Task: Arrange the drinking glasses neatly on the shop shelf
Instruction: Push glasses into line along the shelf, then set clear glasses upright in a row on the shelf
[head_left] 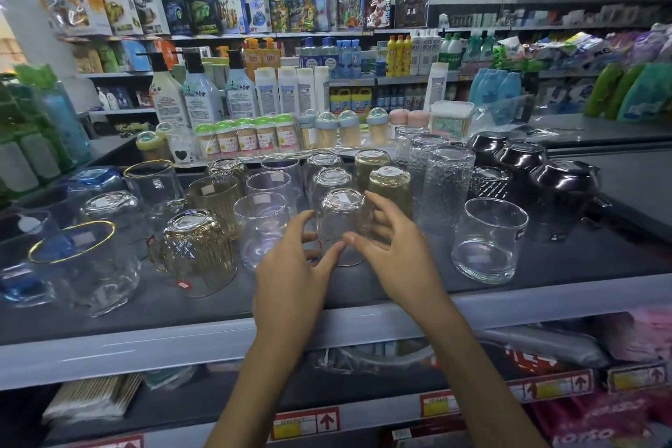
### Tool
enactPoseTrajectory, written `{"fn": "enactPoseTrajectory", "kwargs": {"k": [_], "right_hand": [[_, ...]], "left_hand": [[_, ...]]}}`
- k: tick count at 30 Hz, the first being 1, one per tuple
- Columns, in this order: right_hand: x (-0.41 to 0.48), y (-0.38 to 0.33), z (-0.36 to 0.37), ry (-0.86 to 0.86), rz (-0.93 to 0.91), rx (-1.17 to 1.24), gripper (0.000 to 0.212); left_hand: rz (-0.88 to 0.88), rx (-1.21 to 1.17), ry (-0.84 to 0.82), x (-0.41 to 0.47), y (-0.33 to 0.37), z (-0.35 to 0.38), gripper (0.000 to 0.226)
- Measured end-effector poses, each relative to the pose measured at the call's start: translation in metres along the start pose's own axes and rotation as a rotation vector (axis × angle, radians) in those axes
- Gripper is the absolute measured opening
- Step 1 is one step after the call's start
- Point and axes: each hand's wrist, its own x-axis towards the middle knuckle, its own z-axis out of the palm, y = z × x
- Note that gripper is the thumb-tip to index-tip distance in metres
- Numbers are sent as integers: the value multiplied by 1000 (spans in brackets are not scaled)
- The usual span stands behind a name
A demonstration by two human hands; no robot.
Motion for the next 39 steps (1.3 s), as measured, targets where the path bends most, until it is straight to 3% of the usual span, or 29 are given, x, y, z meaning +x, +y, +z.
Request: {"fn": "enactPoseTrajectory", "kwargs": {"k": [17, 24, 32, 36, 39], "right_hand": [[-5, -7, -1, 46, -11, -30, 64], [-25, -12, -18, 17, -50, -74, 62], [-61, -7, -67, 40, -84, -145, 56], [-72, 1, -105, 259, -142, -169, 40], [-74, 3, -132, 525, -221, -195, 20]], "left_hand": [[14, 51, 8, -2, 2, -1, 57], [116, 191, 178, -31, 9, -5, 23], [295, 151, 79, -65, 52, 25, 17], [282, -9, -11, -62, 85, 62, 21], [160, -191, -183, -55, 104, 88, 42]]}}
